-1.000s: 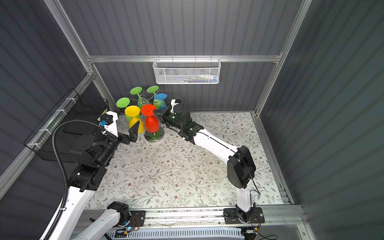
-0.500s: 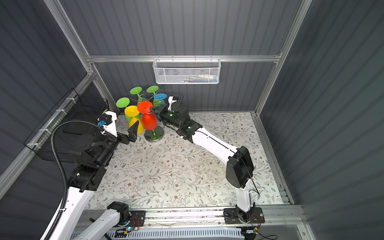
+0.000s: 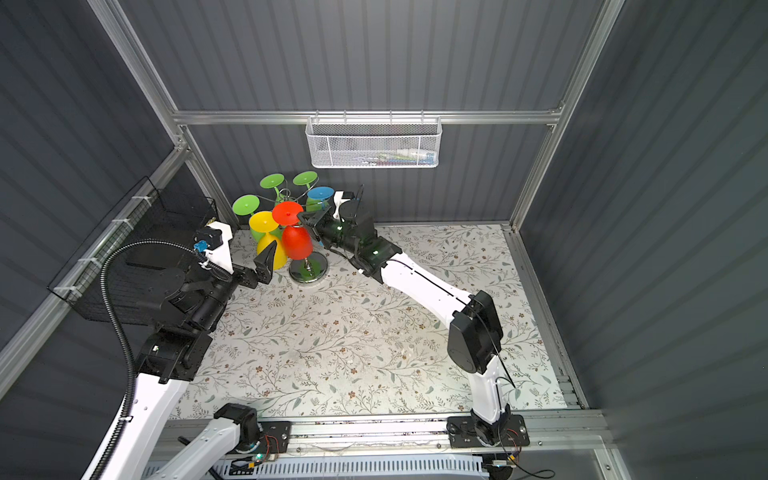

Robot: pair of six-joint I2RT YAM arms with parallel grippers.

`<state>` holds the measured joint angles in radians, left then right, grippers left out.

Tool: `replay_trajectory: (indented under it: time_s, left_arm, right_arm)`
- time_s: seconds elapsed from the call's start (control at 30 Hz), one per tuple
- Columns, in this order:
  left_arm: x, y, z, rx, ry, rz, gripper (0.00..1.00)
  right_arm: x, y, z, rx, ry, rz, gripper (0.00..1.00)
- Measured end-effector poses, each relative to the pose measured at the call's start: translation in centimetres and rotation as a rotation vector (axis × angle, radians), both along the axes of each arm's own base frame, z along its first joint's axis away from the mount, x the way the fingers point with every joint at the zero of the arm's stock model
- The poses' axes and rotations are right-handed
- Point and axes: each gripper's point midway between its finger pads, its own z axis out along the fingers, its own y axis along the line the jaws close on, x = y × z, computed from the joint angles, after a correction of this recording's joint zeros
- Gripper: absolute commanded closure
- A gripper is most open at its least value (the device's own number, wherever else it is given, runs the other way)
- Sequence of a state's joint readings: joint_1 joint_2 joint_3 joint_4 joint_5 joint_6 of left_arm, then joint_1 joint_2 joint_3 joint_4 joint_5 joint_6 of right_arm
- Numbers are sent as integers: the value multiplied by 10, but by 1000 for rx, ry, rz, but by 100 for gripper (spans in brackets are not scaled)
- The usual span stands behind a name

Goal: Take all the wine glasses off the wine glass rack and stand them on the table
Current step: 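Lift the red glass upward off its rack hook with the right gripper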

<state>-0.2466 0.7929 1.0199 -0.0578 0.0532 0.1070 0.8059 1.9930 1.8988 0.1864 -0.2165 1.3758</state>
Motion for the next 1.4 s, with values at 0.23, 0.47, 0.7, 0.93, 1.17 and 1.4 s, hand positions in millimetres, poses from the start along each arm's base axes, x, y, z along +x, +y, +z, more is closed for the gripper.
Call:
replay_trajectory:
  time_s: [0.23,0.47,0.7,0.93,1.17,1.4]
  left_arm:
    - [1,0,-1,-5,5,-1,2]
    - [1,-1,-1,-5,6,-11,2]
    - [1,-2,-1,-8,8,-14,2]
    - [1,-2,-1,-8,7,-14,2]
    - [1,-2,-1,-10,8,-18,2]
    - [2,-3,-3,-9,14,-22,2]
  right_arm:
    - [10,9,-15,-20,26,-5,100]
    - [22,9,-28,-25,60,-22,100]
    - [32,2,-29,-15,72,-52,100]
    - [44,-8,-27,-3,79,-94,100]
    - [50,-20,-29,1,77,-134,100]
    - [43,-34,-20,19,60,-150,100]
